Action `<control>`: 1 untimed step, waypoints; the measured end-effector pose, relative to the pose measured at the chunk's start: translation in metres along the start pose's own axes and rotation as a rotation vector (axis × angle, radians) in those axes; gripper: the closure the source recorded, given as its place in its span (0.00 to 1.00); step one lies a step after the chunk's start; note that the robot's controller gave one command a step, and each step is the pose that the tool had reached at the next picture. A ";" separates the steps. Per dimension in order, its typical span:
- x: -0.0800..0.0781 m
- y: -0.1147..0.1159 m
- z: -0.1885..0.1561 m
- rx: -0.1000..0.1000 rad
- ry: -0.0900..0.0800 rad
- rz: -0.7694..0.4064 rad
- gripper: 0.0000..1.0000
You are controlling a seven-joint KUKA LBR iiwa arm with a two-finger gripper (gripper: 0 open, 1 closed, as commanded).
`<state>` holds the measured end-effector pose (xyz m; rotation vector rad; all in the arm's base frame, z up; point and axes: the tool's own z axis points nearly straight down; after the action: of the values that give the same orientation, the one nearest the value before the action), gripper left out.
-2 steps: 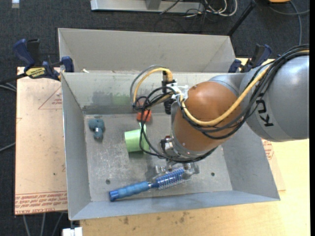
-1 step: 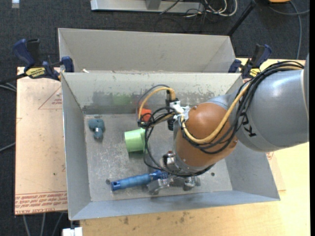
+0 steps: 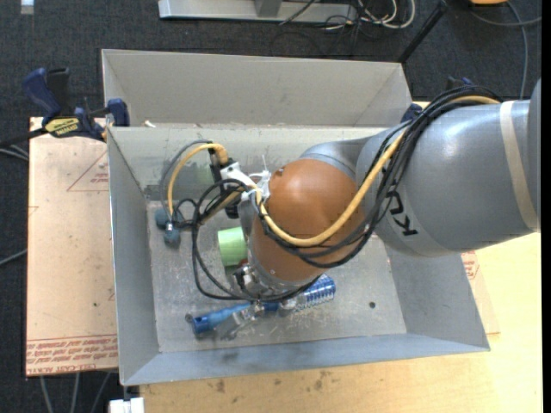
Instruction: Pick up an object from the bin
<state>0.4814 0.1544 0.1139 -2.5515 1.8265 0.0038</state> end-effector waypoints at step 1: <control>-0.020 -0.016 -0.006 -0.001 0.000 -0.360 0.00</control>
Offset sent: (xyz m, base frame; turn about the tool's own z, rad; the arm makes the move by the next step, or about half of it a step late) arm 0.0087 0.0222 0.0068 -0.3647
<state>0.4898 0.1780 0.1201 -2.8380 1.3407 0.0040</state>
